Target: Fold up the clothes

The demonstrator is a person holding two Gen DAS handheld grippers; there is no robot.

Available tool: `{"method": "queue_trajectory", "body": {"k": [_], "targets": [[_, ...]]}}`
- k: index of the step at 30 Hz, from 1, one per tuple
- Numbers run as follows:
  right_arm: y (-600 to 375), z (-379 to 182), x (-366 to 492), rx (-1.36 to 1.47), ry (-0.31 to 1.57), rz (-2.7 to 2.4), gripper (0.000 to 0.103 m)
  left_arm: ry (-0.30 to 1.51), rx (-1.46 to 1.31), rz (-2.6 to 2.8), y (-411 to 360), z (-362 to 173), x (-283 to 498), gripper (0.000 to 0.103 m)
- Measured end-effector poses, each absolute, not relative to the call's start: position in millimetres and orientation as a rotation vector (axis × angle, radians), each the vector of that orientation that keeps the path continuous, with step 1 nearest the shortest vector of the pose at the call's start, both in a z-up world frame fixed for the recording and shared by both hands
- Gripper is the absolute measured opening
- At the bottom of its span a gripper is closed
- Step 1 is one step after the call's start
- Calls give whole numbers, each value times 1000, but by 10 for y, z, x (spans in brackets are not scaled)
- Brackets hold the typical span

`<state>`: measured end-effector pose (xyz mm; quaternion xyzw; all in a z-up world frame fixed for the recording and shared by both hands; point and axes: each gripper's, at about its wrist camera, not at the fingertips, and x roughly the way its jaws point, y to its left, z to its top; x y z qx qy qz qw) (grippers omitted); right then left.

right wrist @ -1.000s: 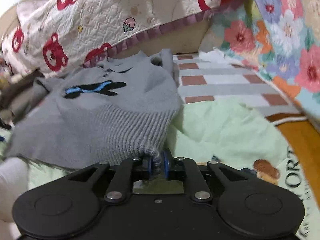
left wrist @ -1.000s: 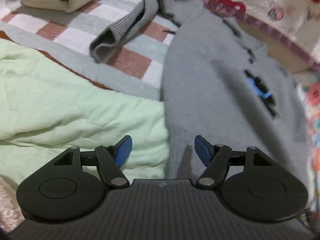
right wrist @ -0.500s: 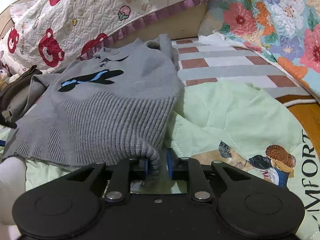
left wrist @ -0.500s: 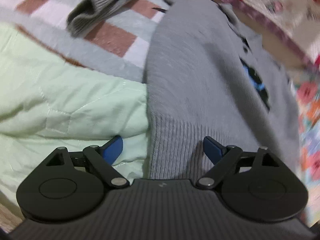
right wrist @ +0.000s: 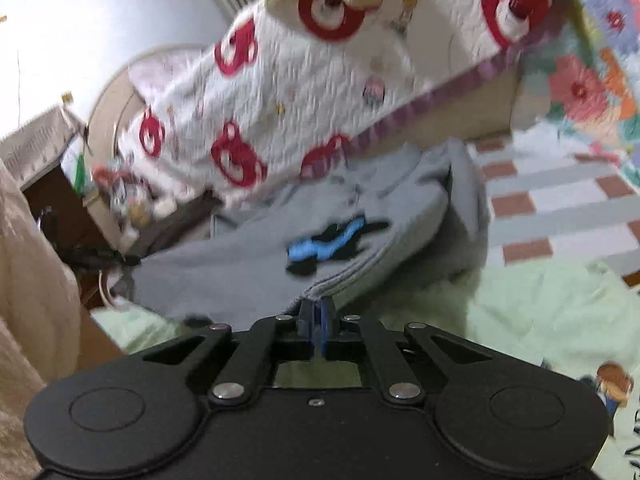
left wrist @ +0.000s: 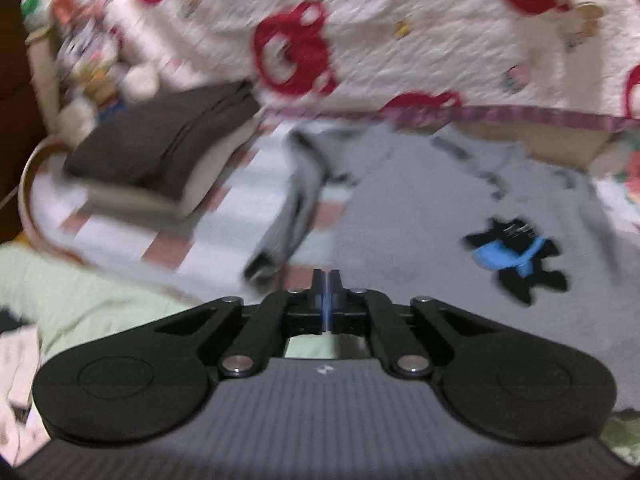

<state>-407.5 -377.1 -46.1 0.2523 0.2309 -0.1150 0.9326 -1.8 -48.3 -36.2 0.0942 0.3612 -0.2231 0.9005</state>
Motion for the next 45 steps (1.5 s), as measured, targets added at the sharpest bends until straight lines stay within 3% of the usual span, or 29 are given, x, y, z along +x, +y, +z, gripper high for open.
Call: {"method": "queue_trajectory", "body": {"k": [6, 8, 10, 15, 17, 21, 25, 29, 31, 38, 42, 45], "targets": [[-3871, -806, -3989, 583, 634, -305, 6, 848, 280, -387, -554, -643, 57, 6], [-3866, -743, -4030, 554, 604, -326, 10, 849, 257, -455, -672, -515, 68, 27], [-3908, -655, -4043, 522, 569, -350, 10, 897, 210, -569, -802, -331, 118, 40], [-4244, -392, -3857, 543, 446, -384, 11, 944, 292, -791, -1338, 344, 309, 44], [-4421, -353, -3589, 591, 456, -400, 11, 882, 406, -836, -1610, 653, 310, 53], [-4774, -273, -3053, 686, 474, -431, 14, 752, 535, -959, -2173, 1074, 362, 54], [-5081, -138, -2538, 754, 473, -471, 15, 712, 503, -1087, -2698, 1124, 436, 54], [-5452, 77, -2178, 864, 423, -446, 16, 738, 468, -1124, -3198, 811, 478, 53], [-5588, 179, -2017, 893, 428, -403, 22, 741, 462, -1127, -3446, 666, 448, 52], [-5561, 554, -2035, 807, 462, -376, 27, 735, 377, -1102, -3664, 310, 88, 51], [-5623, 956, -2199, 668, 538, -387, 42, 794, 295, -1099, -3726, 42, -67, 51], [-5866, 1222, -2156, 610, 581, -366, 46, 847, 261, -1084, -3843, -233, -165, 51]]}}
